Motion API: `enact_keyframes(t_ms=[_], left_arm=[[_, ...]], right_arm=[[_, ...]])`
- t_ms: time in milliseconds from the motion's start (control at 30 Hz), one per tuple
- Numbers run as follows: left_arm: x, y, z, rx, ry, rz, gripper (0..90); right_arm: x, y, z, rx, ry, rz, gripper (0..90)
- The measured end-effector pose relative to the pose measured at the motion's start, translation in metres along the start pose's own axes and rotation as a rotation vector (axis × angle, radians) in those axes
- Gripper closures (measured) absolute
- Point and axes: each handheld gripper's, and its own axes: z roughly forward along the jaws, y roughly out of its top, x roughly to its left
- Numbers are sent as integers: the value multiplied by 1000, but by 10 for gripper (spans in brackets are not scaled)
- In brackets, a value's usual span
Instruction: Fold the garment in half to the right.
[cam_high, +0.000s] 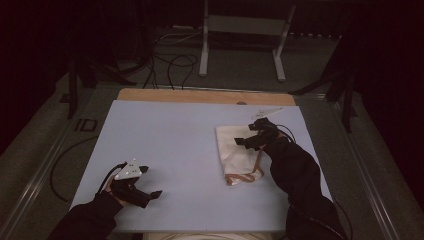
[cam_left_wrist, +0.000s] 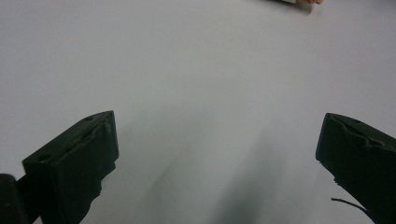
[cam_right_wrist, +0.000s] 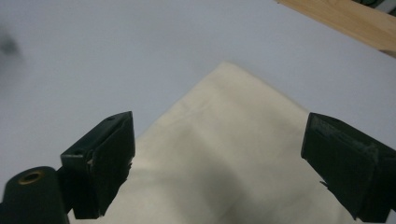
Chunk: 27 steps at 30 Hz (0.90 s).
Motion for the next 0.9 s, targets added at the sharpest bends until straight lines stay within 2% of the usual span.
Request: enact_keyframes(t_ms=[167,300,633,733,900], left_arm=[[0,0,0,3,2,-1,0],[0,0,0,2,3,0,0],[0,0,-2,-2,10,-1,0],[0,0,-2,-1,11,0,0],[0,0,-1,0,10,0,0]], right_arm=[[4,-10,-4,10,6,-8,103],[6,-21,-12,-8,11,4,103],[14,-43,-34,-54,20,-3,103],[18,-52,-39,-53,2,-7,104],[22,-62,-46,-58,7,-1,104]])
